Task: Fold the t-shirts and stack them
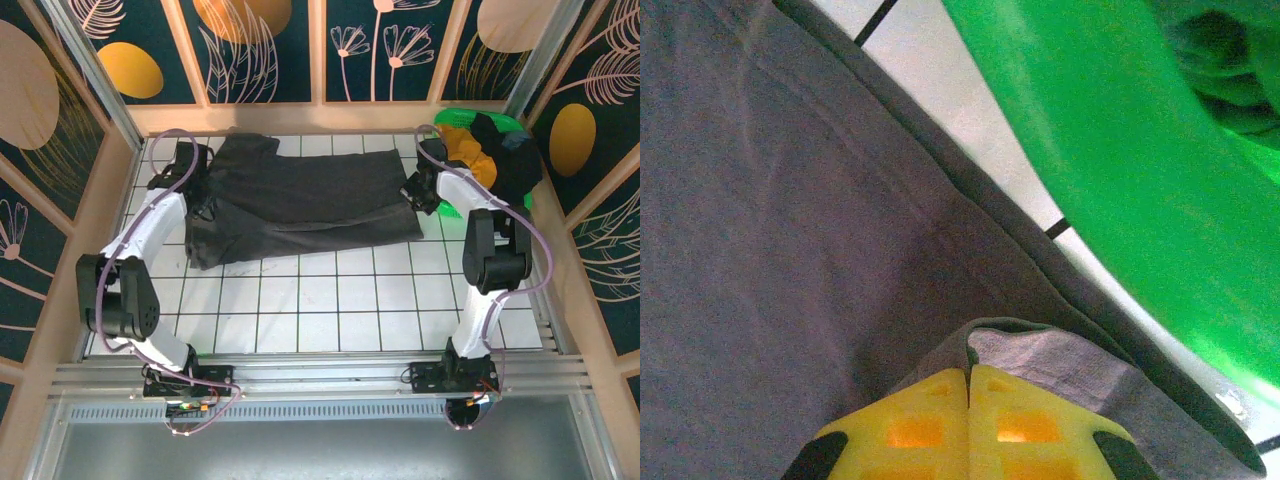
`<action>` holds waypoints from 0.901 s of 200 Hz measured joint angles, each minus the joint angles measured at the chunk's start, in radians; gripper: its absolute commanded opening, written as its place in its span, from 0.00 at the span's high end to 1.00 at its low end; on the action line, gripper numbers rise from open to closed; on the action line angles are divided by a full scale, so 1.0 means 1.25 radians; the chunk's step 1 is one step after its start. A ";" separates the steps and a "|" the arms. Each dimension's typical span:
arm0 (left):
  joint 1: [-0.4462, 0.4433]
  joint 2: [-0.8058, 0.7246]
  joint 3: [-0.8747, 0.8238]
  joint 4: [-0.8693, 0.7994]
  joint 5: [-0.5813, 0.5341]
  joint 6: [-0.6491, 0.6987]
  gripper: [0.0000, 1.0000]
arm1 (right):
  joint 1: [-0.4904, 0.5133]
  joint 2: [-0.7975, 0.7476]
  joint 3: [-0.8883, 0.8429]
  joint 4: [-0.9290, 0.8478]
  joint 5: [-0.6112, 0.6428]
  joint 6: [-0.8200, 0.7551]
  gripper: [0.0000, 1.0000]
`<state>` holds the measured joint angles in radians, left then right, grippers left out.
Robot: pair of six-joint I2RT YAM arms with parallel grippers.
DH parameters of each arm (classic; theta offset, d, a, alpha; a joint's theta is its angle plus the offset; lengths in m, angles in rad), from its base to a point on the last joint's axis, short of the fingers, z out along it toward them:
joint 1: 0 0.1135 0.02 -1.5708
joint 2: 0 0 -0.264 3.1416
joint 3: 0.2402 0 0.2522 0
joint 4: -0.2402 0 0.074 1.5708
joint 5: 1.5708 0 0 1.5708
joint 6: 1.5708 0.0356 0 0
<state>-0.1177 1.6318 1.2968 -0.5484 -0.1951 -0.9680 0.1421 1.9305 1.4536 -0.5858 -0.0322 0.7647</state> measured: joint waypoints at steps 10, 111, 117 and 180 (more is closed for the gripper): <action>0.000 0.020 0.006 0.002 0.000 0.009 1.00 | -0.001 0.009 0.005 -0.001 -0.002 0.000 1.00; 0.000 0.119 0.058 0.020 -0.023 0.080 1.00 | -0.005 0.059 0.052 -0.033 0.028 0.013 1.00; 0.000 0.124 0.059 0.020 -0.024 0.083 1.00 | -0.005 0.059 0.052 -0.036 0.033 0.016 1.00; 0.000 0.171 0.080 0.025 -0.039 0.116 1.00 | -0.002 0.059 0.062 -0.062 0.077 0.047 1.00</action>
<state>-0.1173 1.8450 1.3972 -0.5171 -0.2440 -0.8227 0.1394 2.0045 1.5311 -0.6632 0.0635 0.8230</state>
